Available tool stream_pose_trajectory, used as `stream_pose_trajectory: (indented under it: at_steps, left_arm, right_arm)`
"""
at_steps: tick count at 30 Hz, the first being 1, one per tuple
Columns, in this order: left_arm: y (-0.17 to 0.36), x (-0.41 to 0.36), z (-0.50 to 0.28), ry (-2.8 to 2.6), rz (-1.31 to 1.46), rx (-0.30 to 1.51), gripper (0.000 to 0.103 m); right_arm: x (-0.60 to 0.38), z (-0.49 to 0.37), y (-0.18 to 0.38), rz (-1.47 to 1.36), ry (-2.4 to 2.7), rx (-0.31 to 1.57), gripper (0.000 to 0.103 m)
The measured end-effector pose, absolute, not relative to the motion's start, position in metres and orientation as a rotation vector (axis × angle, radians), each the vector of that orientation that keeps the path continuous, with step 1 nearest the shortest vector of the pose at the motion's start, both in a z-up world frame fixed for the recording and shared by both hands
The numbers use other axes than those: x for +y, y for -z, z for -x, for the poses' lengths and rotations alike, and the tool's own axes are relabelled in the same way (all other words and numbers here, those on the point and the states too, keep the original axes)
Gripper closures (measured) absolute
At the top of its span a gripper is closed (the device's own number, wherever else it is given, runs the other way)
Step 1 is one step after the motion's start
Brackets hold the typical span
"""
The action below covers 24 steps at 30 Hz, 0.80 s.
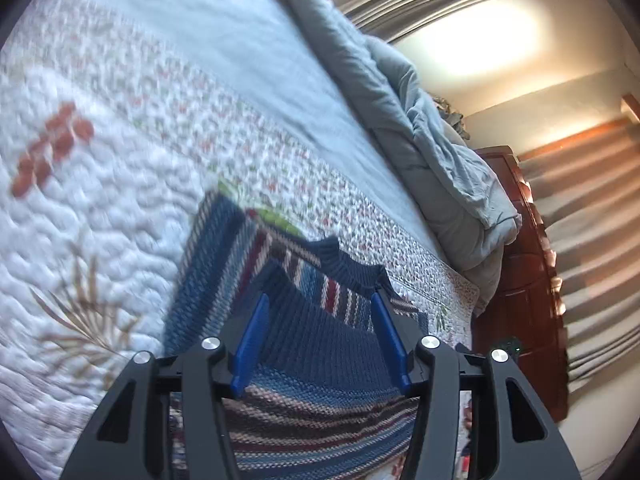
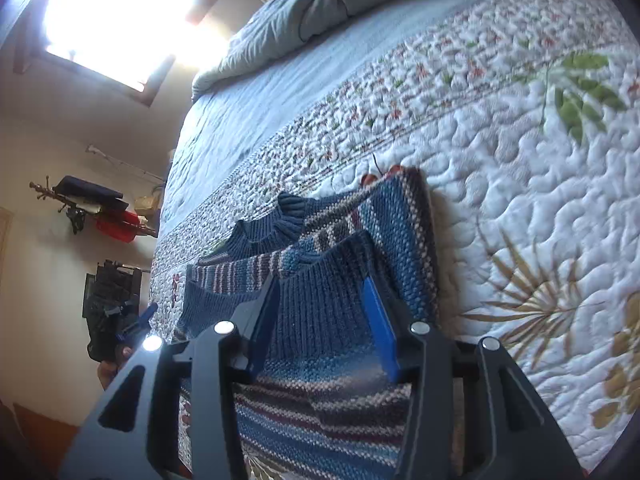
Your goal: Fold small clothes
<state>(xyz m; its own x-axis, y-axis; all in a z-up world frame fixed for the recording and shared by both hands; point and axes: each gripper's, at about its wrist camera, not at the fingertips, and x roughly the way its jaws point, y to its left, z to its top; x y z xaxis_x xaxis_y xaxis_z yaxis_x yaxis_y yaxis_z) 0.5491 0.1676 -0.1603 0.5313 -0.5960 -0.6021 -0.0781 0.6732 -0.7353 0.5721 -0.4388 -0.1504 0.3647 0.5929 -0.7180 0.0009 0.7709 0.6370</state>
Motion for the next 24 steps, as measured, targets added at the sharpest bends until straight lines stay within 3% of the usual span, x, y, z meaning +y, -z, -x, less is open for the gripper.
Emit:
stream_pose_trajectory:
  at_steps: [5,19,22,24]
  left_arm:
    - [0.136,0.161,-0.549,0.371,0.573,0.97,0.041]
    - [0.21,0.108,-0.595,0.39,0.313,1.235,0.04]
    - [0.217,0.104,-0.598,0.387,0.271,1.254,0.044]
    - [0.218,0.102,-0.6,0.39,0.254,1.256,0.055]
  right_arm:
    - [-0.444,-0.578,0.144,-0.517,-0.414,1.16,0.059]
    - [-0.423,-0.605,0.193,-0.452,-0.442,1.269,0.058]
    - [-0.424,-0.608,0.198,-0.446,-0.451,1.28,0.058]
    - [-0.426,-0.61,0.2,-0.448,-0.458,1.281,0.058]
